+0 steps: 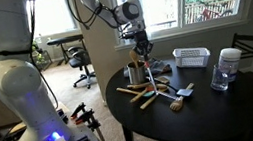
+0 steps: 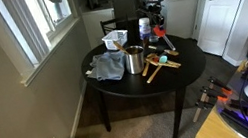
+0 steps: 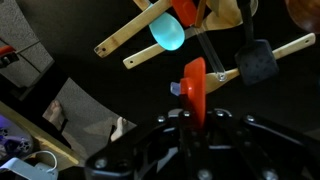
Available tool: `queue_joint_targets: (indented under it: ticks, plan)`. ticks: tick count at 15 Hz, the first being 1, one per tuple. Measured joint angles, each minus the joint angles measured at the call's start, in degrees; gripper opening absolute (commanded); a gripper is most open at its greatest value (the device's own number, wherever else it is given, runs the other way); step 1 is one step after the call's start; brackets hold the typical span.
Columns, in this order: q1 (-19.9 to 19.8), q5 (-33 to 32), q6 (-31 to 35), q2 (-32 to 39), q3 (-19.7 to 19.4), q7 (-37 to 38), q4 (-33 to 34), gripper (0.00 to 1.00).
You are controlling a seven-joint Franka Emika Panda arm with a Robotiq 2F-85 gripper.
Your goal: Remove the orange spatula from the silver tin and put it on the table
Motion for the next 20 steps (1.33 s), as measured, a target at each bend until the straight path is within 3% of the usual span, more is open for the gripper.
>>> queue_joint_targets:
  ticks: [4, 11, 12, 14, 20]
  plan:
    - [0.19, 0.34, 0.05, 2.38, 0.24, 2.38, 2.02, 0.08]
    - [0.24, 0.70, -0.29, 11.41, 0.24, 7.96, 11.42, 0.08]
    - [0.23, 0.74, -0.56, 12.40, 0.20, 8.16, 12.45, 0.37]
    - [0.24, 0.75, -1.42, 14.03, 0.09, 9.13, 14.30, 0.42]
    - [0.23, 1.55, -4.19, 16.86, -0.11, 10.21, 18.58, 0.81]
